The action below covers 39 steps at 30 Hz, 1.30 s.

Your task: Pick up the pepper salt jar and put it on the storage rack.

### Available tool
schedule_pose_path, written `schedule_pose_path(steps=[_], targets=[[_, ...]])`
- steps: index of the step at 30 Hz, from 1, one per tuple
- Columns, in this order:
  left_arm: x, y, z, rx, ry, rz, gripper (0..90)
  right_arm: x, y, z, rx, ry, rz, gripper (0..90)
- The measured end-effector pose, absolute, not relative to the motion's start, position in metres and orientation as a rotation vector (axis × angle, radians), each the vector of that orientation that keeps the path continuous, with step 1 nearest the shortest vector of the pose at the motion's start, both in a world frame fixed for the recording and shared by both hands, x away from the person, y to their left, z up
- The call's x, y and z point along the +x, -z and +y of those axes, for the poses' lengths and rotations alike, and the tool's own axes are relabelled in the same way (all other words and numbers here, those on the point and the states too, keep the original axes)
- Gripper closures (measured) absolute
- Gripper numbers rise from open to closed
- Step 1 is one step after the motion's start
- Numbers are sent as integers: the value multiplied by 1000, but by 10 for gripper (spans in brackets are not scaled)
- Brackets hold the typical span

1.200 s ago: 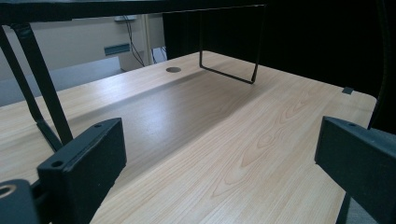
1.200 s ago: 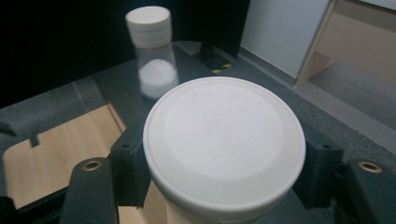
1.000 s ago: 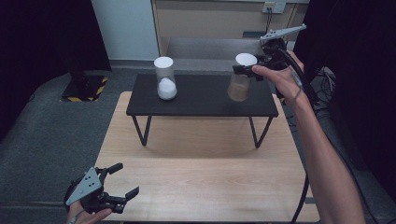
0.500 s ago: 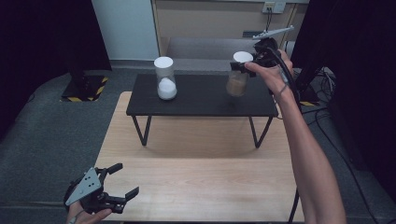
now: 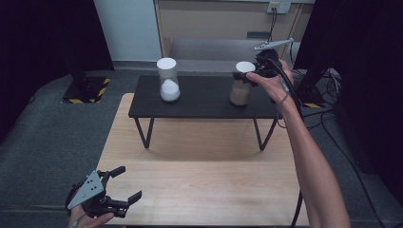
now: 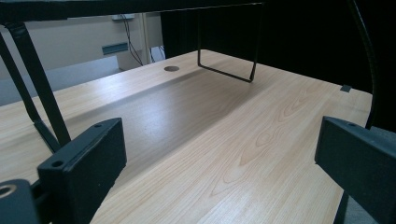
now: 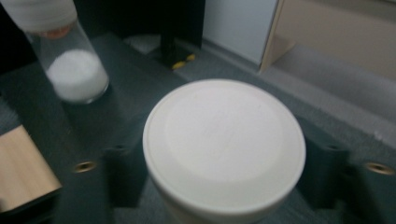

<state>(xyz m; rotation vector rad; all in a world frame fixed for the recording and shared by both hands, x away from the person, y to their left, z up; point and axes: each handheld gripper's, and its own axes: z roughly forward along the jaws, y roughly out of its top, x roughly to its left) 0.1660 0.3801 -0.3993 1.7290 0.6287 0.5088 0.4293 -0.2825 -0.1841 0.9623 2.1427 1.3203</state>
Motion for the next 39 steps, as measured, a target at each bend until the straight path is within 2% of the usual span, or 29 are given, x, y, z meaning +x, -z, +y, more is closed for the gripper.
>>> schedule_pose_path(steps=[3, 10, 23, 39], targets=[[166, 399, 380, 1729, -509, 627, 10, 422, 187, -285, 972, -1348, 2084, 107], [166, 398, 379, 1738, -510, 619, 10, 408, 184, -303, 967, -1453, 1997, 75], [166, 398, 377, 1745, -508, 613, 10, 375, 171, -328, 999, -1601, 1866, 101], [166, 398, 376, 1746, -508, 613, 10, 353, 161, -343, 971, -1674, 1801, 131]])
